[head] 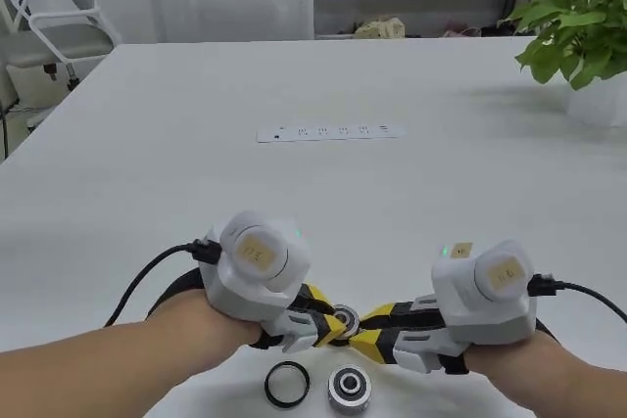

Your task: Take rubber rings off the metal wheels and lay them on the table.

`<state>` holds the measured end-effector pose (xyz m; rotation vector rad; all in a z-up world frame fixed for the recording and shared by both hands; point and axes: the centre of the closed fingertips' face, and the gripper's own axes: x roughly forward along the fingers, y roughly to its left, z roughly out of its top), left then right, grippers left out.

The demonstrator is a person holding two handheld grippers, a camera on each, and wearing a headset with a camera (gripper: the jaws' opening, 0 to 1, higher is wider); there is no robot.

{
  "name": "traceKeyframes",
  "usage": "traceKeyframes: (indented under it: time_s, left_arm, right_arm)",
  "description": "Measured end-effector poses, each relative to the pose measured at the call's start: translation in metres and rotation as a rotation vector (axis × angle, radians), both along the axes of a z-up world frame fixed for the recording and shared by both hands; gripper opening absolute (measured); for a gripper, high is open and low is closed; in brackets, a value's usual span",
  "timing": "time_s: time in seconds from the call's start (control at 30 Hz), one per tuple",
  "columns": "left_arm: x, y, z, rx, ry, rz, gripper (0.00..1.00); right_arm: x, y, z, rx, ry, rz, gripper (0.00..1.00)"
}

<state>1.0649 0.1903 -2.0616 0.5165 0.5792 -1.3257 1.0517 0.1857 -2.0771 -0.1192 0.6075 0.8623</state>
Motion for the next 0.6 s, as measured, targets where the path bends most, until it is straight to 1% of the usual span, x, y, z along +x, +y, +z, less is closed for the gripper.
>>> traceKeyframes:
  time_s: [0.17,0.6]
  left_arm:
    - [-0.0006,0.0000,0.0003,-0.002,0.000,0.004,0.07]
    - [0.0000,-0.0013,-0.0001,-0.006,0.007,0.016,0.07]
  right_arm:
    - [-0.0008,-0.0008,-0.0002,0.011,0.011,-0.005,0.08]
    - [-0.0009,-0.0012,-0.0004,0.024,0.019,-0.011,0.06]
